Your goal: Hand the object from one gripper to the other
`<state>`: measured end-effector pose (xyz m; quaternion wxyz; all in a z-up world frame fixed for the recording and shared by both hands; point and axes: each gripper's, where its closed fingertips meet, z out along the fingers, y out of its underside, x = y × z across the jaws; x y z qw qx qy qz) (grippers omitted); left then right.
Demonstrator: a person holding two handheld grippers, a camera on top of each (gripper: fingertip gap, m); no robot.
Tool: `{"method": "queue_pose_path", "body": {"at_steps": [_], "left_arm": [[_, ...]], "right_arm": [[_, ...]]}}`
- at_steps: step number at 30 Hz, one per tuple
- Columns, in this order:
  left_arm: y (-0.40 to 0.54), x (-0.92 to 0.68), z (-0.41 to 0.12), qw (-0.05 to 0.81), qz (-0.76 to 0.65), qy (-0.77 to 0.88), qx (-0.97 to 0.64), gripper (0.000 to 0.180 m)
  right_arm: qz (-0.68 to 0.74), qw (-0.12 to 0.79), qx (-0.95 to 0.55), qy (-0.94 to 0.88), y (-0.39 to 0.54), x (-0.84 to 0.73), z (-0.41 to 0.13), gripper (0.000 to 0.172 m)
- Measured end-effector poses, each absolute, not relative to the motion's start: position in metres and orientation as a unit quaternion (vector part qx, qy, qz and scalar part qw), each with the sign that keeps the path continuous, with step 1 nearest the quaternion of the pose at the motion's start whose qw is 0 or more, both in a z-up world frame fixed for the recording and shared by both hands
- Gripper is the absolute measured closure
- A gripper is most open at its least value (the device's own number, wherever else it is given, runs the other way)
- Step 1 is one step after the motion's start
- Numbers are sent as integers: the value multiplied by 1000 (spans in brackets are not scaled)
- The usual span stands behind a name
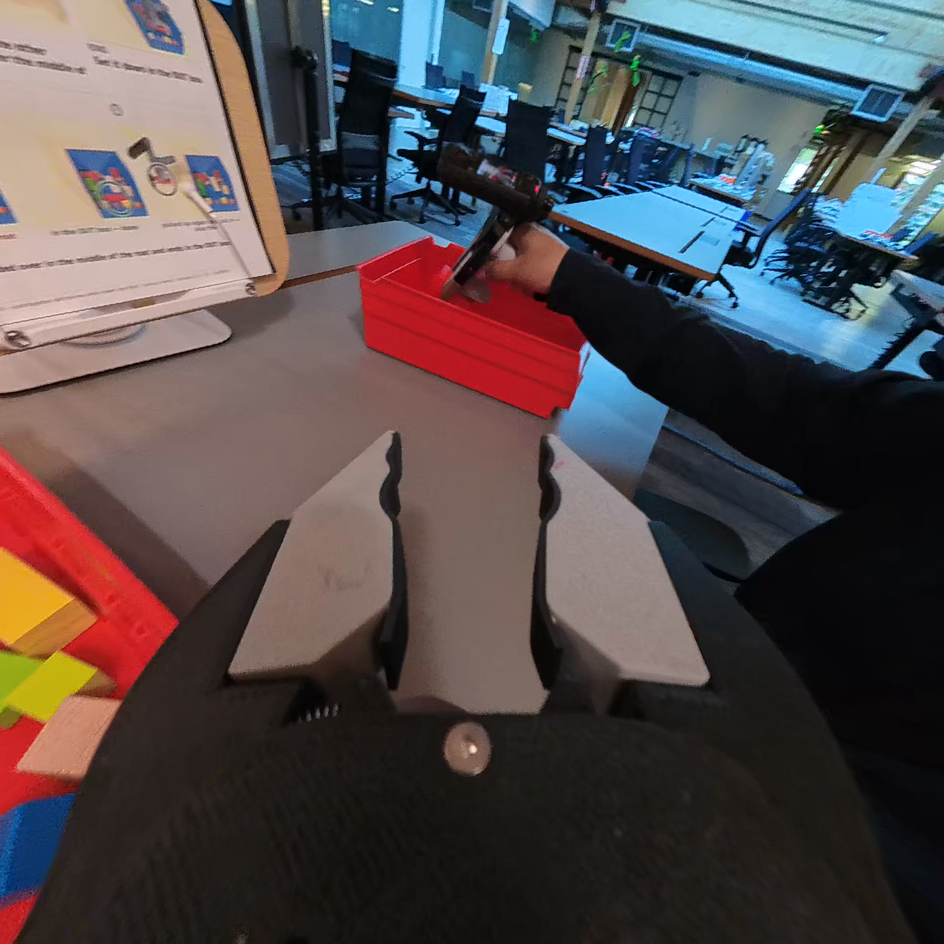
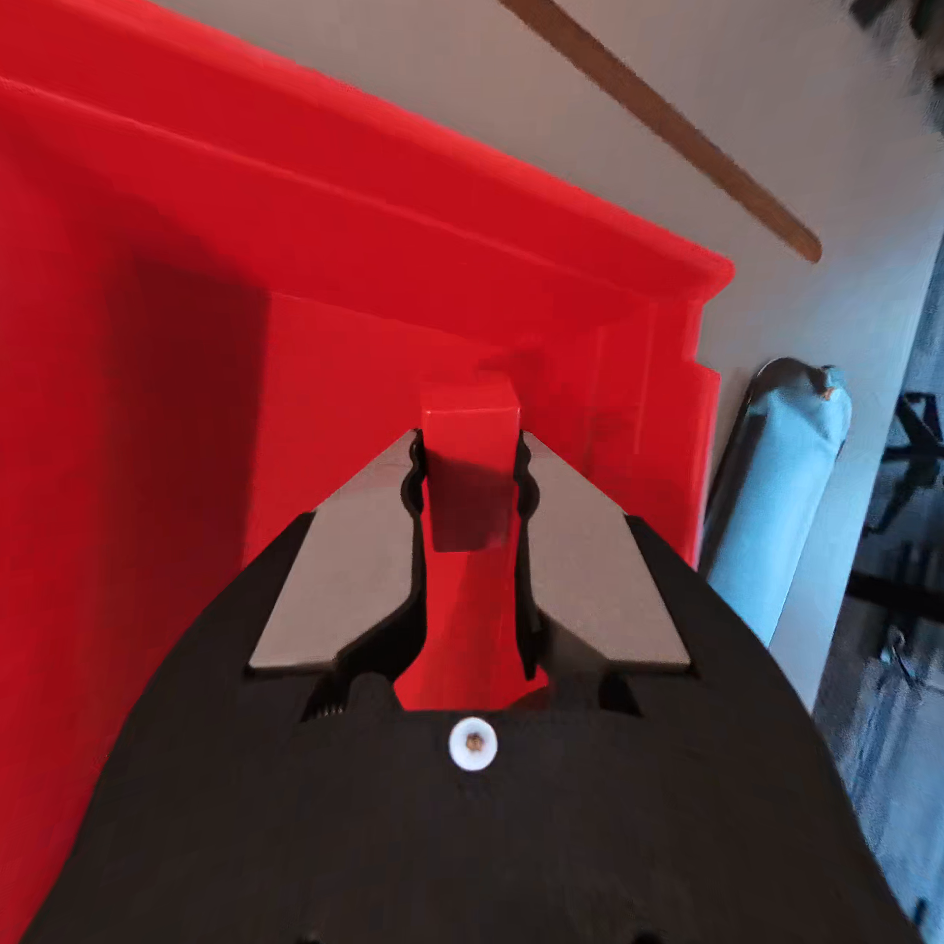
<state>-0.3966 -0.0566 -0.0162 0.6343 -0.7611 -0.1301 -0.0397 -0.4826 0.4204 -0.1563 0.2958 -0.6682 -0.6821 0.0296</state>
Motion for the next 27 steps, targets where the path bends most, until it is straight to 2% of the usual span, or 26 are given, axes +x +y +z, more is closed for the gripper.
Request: {"method": "queue_pose_path", "body": {"at_steps": [6, 7, 9, 13, 17, 20, 24, 27], "left_arm": [[-76, -411, -14, 640, -29, -157, -752, 131], [-79, -414, -15, 638, -27, -162, -753, 130], [-86, -422, -21, 625, -14, -177, -760, 130], [-123, -455, -36, 587, 55, -234, -773, 126], [-191, -502, -54, 529, 159, -348, -757, 125], [-218, -514, -53, 526, 187, -383, -736, 125], [-230, -521, -60, 513, 199, -404, -730, 124], [-232, -524, -71, 487, 206, -412, -742, 123]], "right_arm": [[-7, 250, -704, -664, 440, -491, -195, 140], [-10, 249, -705, -664, 441, -490, -195, 132], [-8, 267, -701, -661, 441, -491, -187, 122], [48, 321, -680, -658, 416, -490, -140, 118], [200, 396, -610, -656, 333, -475, -56, 121], [309, 419, -533, -667, 250, -446, -10, 121], [419, 366, -436, -707, 148, -409, 1, 120], [462, 308, -400, -730, 108, -392, -11, 111]]}}
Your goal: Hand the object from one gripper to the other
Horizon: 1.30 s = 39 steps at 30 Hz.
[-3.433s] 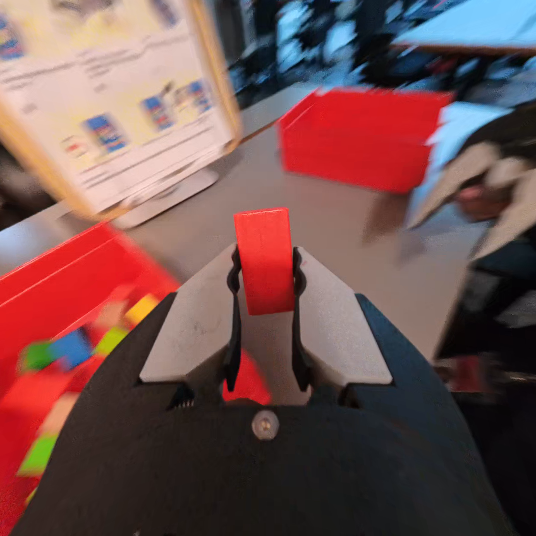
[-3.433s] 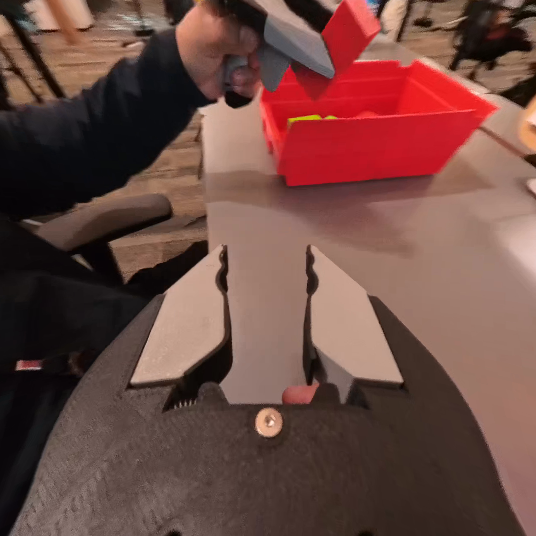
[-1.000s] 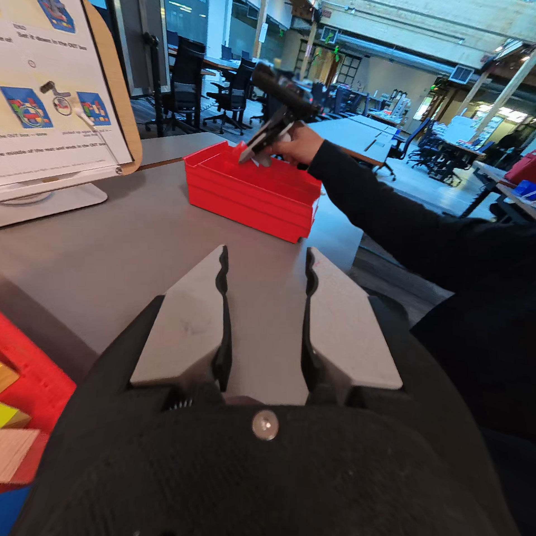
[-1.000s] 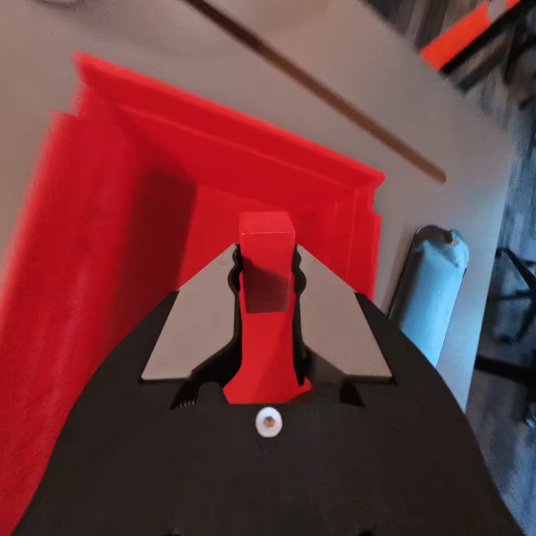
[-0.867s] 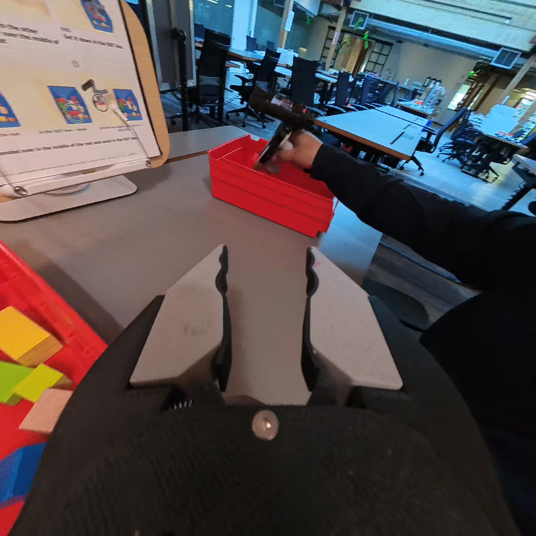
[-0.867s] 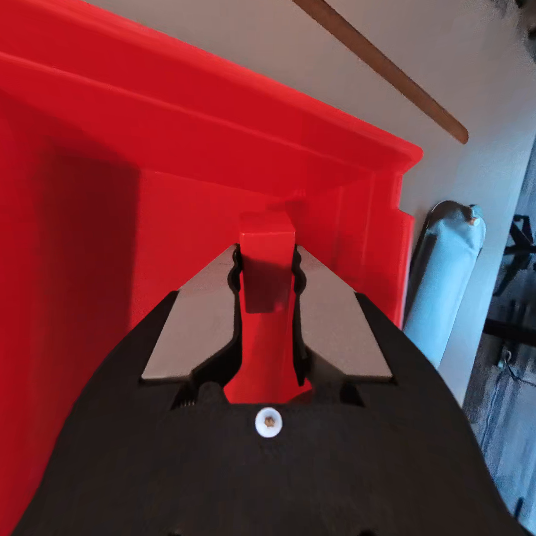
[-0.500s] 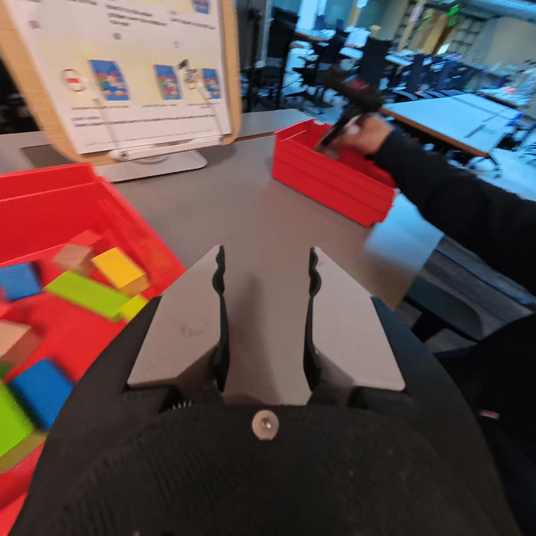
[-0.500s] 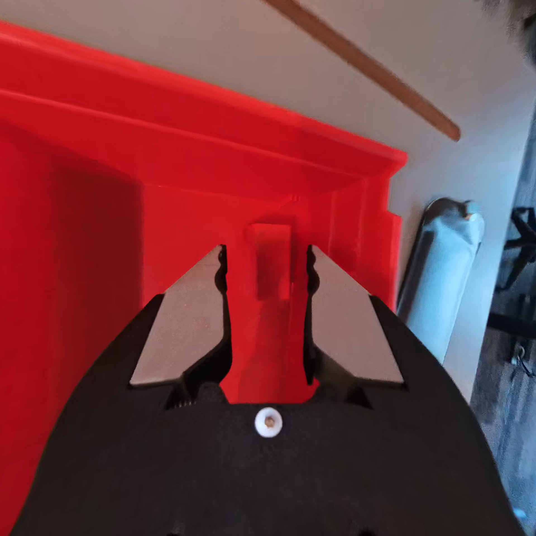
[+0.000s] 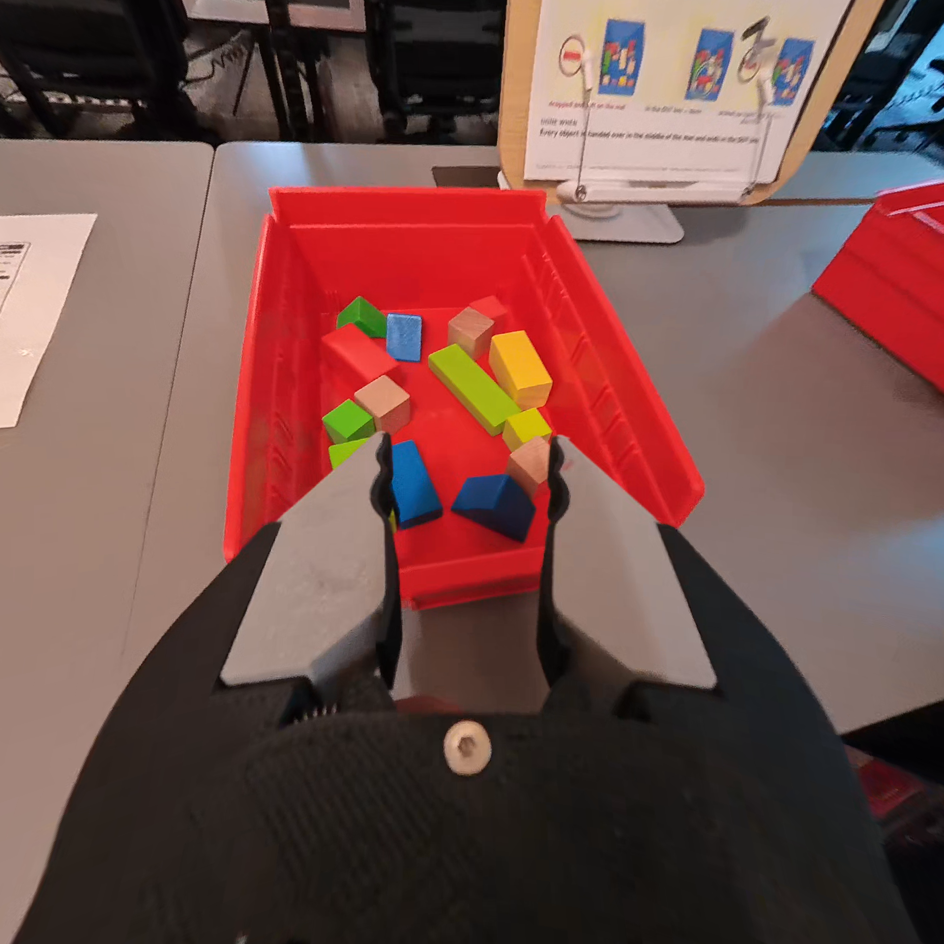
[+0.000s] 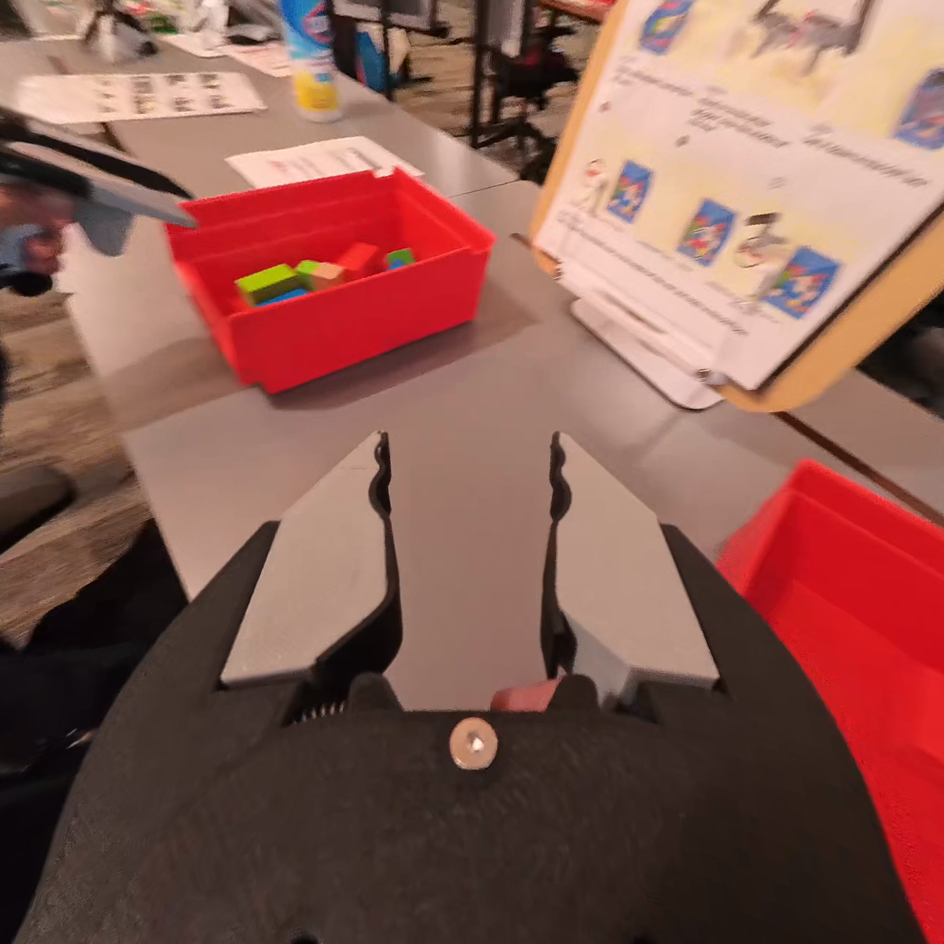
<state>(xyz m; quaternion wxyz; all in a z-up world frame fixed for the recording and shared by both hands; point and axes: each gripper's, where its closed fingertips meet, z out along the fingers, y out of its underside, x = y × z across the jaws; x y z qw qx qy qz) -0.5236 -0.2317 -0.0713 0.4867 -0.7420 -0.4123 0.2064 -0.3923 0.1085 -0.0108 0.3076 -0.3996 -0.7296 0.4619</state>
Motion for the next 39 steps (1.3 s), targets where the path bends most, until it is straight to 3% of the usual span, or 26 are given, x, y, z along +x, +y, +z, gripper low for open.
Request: {"method": "queue_pose_path", "body": {"at_steps": [5, 12, 19, 24, 28, 35, 39], "left_arm": [[-216, -542, -89, 445, 196, -368, -793, 127], [-201, -605, -111, 303, 143, -282, -899, 130], [-219, -636, -166, 99, 131, -204, -965, 127], [-227, -640, -192, 37, 103, -189, -976, 126], [-224, -636, -203, -3, 88, -168, -982, 147], [-211, -636, -177, 28, 166, -141, -975, 149], [-153, -597, -105, 212, 276, -65, -935, 149]], "right_arm": [[471, 272, -376, -750, 103, -381, -25, 112], [495, 286, -369, -733, 124, -367, -9, 113], [500, 307, -368, -722, 137, -361, 1, 114], [495, 309, -369, -723, 140, -362, -2, 113], [491, 313, -369, -724, 141, -363, -3, 113], [495, 295, -346, -740, 131, -358, -8, 117], [530, 240, -318, -748, 108, -353, -10, 118]]}}
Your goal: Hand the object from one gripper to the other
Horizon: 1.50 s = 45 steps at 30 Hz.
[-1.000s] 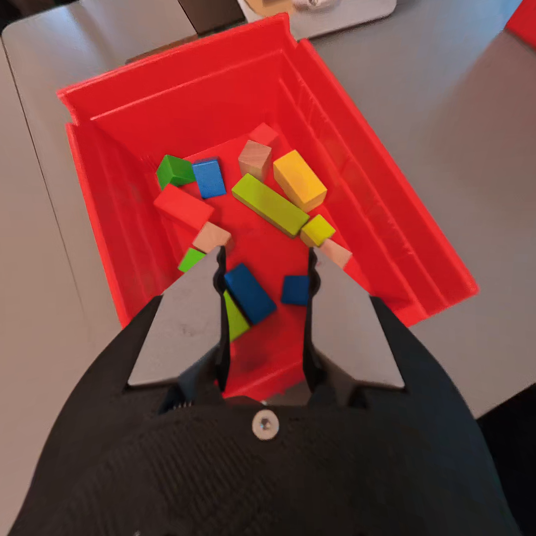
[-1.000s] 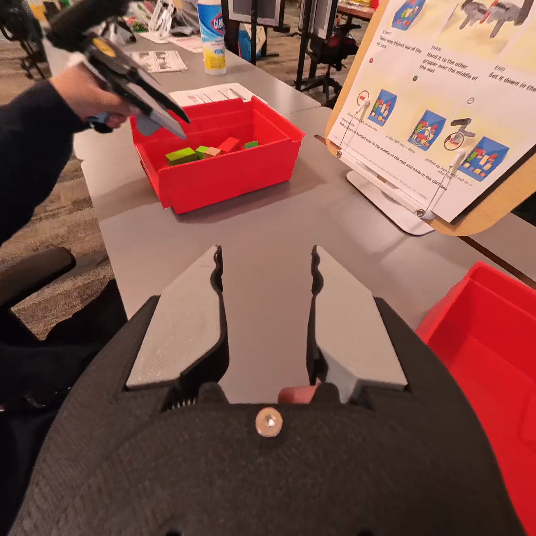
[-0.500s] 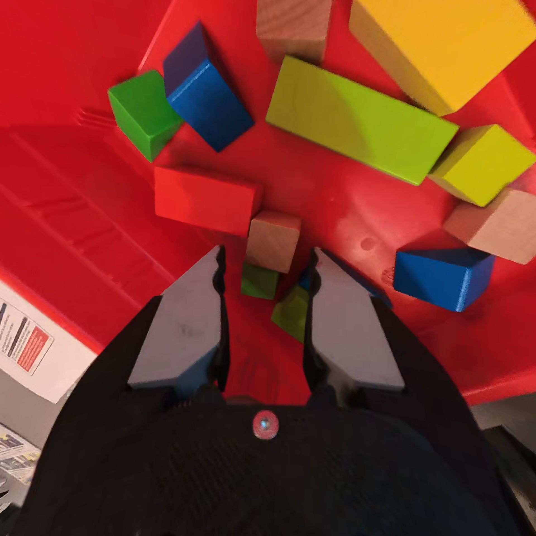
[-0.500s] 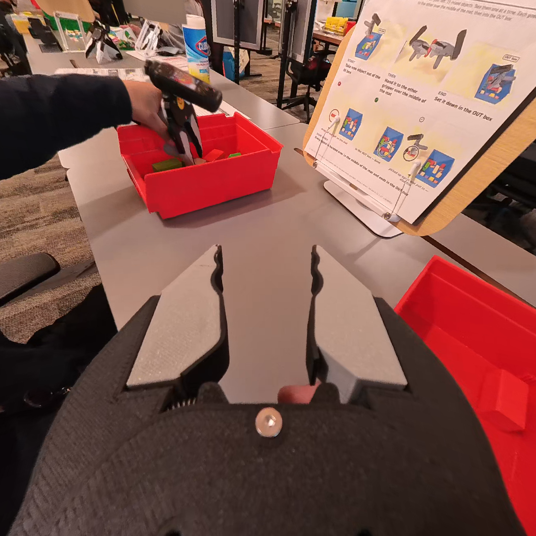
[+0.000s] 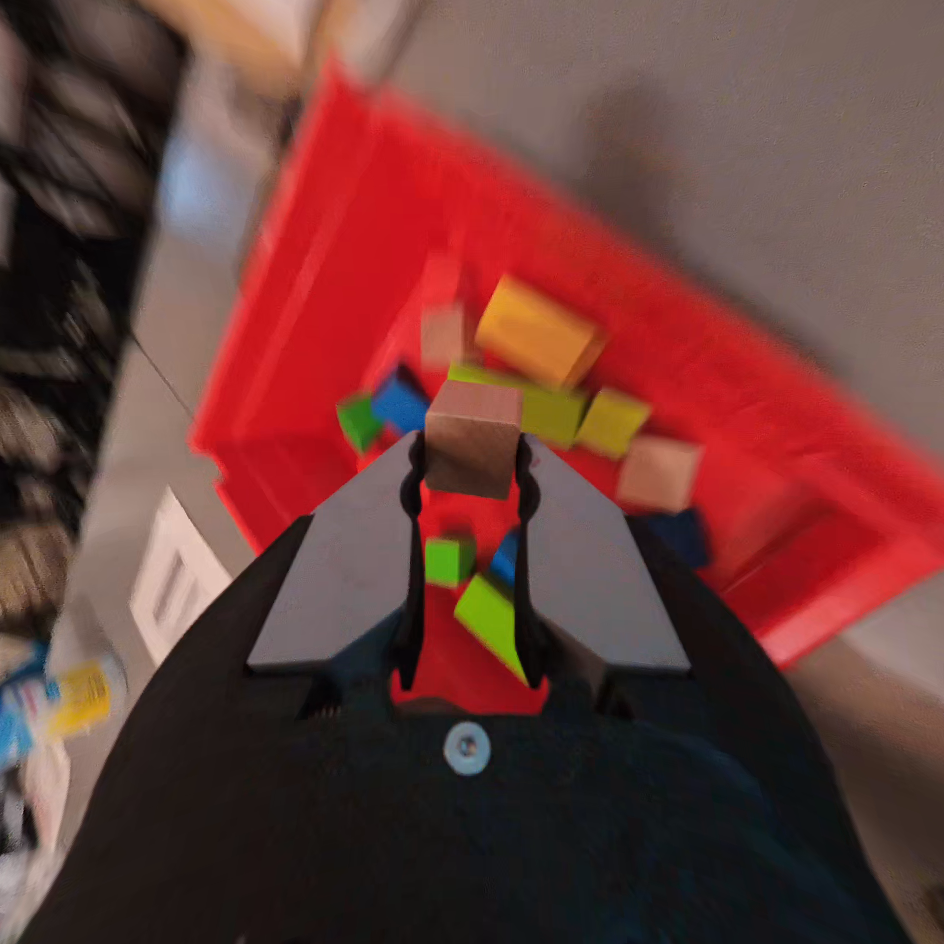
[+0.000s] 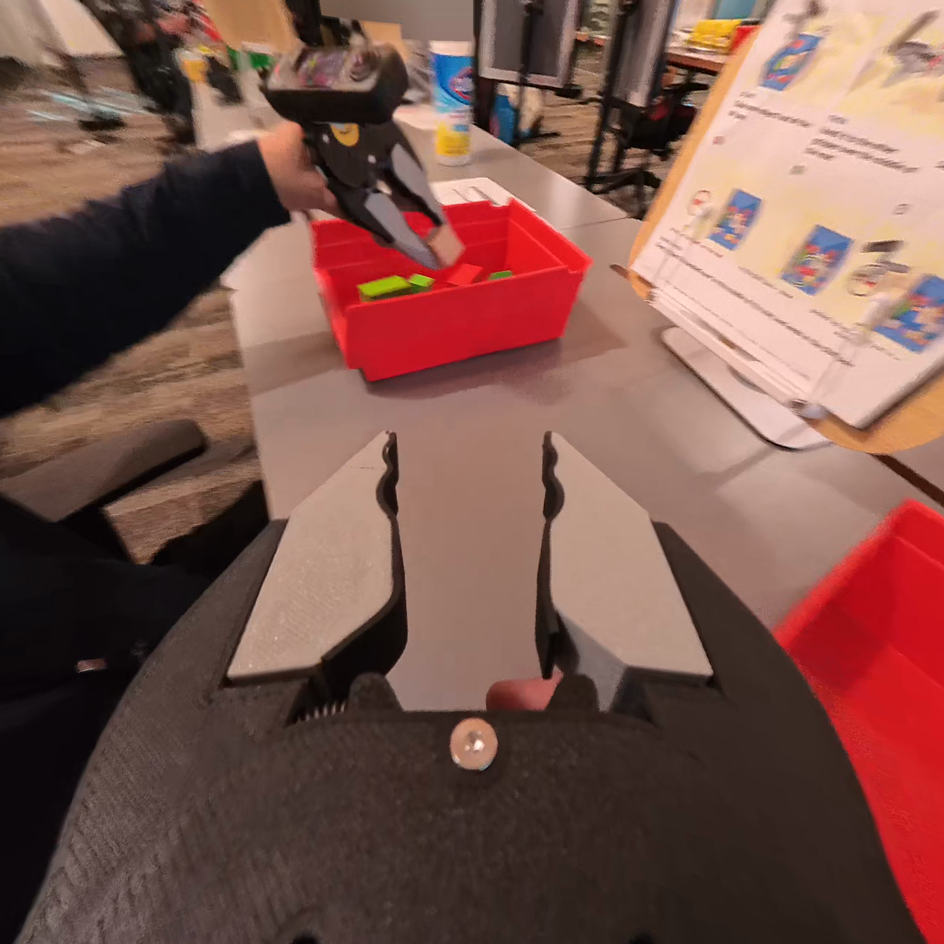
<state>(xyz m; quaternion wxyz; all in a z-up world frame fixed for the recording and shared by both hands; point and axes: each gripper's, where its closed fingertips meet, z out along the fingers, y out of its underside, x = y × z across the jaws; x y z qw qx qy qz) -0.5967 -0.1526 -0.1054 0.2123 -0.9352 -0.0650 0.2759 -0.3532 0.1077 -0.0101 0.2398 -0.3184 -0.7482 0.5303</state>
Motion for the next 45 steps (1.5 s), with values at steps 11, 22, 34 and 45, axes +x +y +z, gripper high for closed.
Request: {"method": "queue_pose_path", "body": {"at_steps": [11, 22, 34, 45], "left_arm": [[2, -343, 2, 609, 349, 250, -667, 149], [16, -319, -3, 620, 343, 284, -646, 149], [11, -341, -25, 562, 315, 224, -732, 151], [-46, -395, 10, 552, 332, 46, -764, 180]], "right_arm": [[691, -144, -219, -674, 23, -312, 7, 114], [691, -201, -225, -657, -8, -316, -3, 142], [684, -43, -279, -673, 23, -347, -2, 142], [345, 333, -622, -619, 339, -445, -60, 141]]}}
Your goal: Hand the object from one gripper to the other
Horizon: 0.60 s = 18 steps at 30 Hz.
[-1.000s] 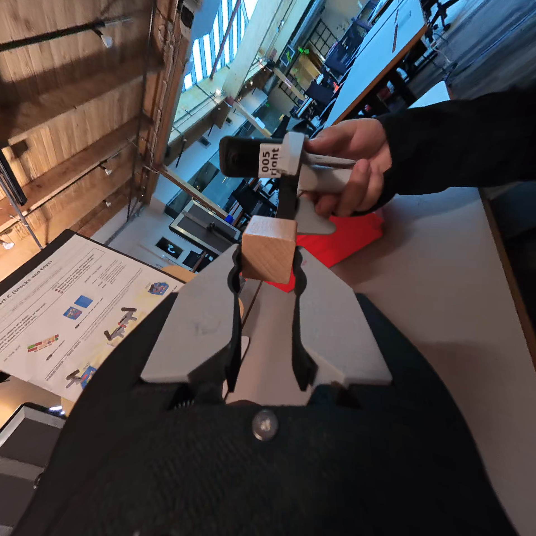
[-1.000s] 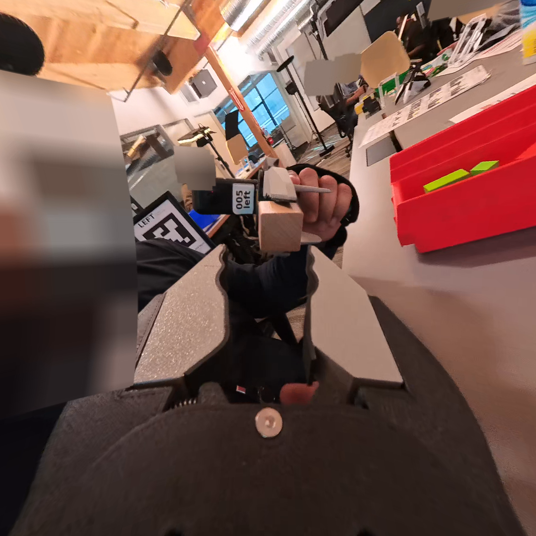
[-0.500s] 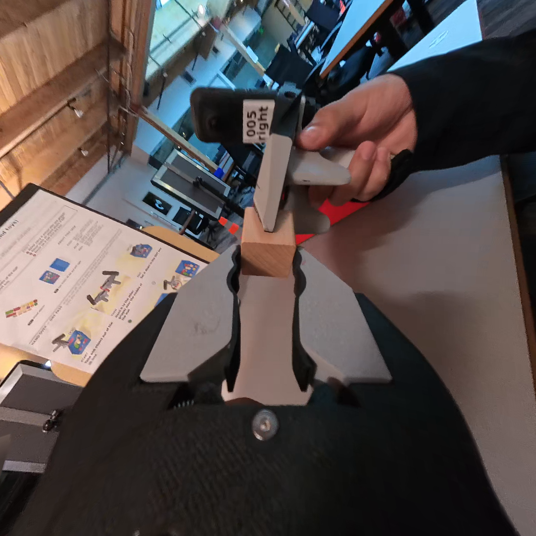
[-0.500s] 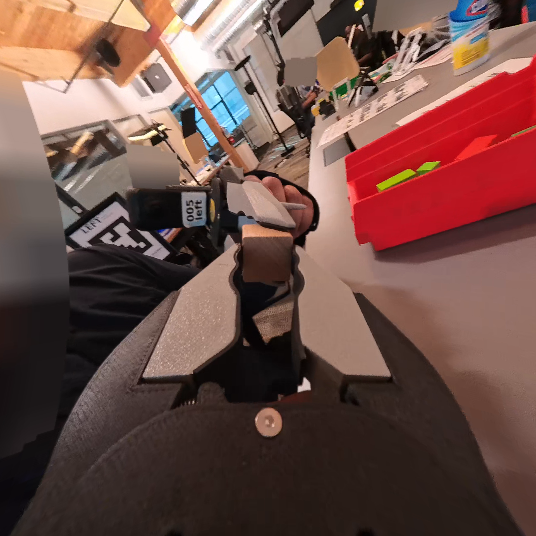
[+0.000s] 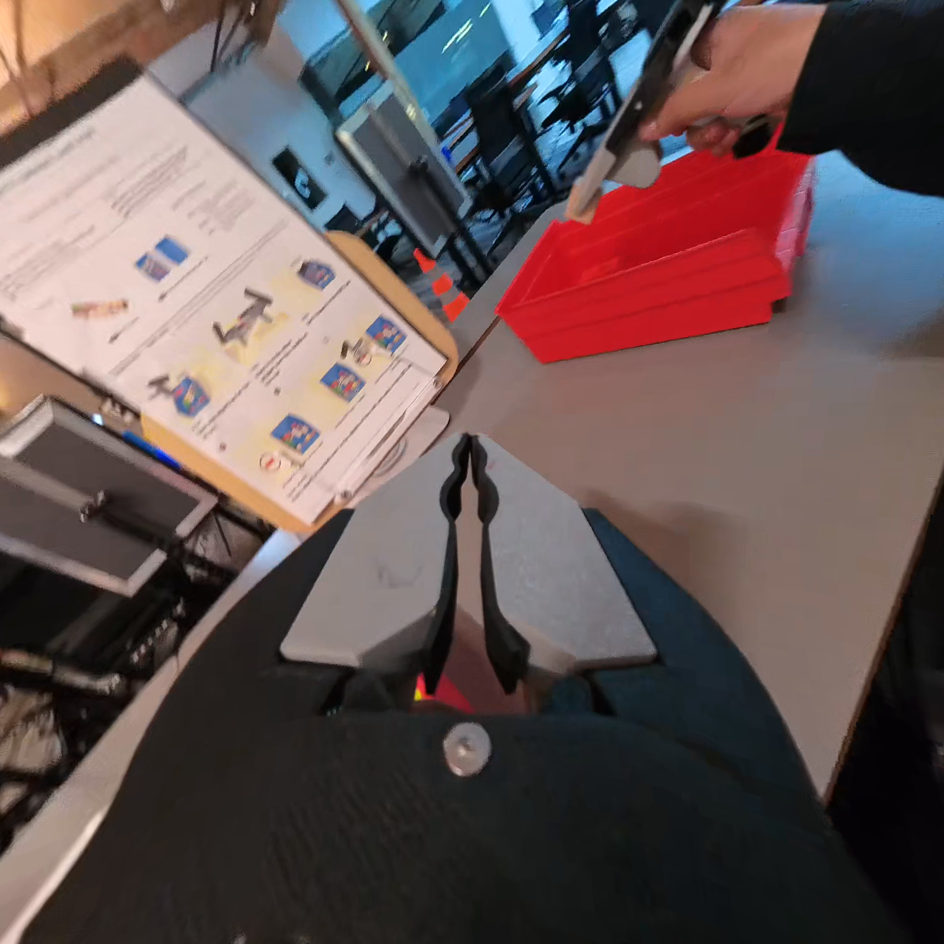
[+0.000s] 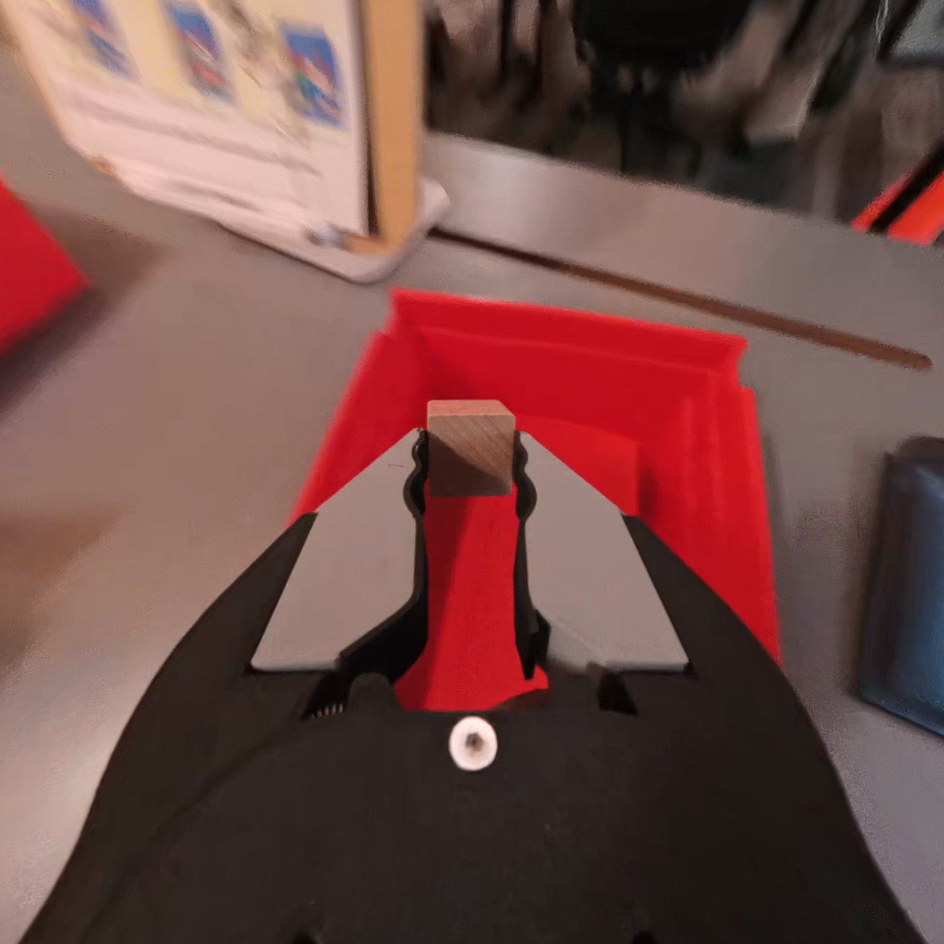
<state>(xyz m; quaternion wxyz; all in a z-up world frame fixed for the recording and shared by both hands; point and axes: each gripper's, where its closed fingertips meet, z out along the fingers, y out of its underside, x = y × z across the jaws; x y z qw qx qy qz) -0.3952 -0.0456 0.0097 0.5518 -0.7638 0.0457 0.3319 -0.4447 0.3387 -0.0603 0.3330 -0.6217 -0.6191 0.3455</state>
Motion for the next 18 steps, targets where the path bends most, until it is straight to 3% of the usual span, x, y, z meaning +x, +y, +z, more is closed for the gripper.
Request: {"method": "queue_pose_path", "body": {"at_steps": [5, 11, 15, 18], "left_arm": [[-74, -425, 6, 529, 338, -33, -778, 180], [-115, -464, -9, 482, 355, -126, -791, 180], [-128, -475, -20, 477, 328, -161, -800, 180], [-138, -484, -27, 473, 311, -188, -803, 177]], "right_arm": [[148, 248, -662, -692, 384, -480, -133, 141], [67, 179, -676, -711, 384, -499, -188, 141], [49, 179, -683, -706, 388, -501, -199, 138], [65, 198, -682, -701, 383, -497, -181, 121]]}}
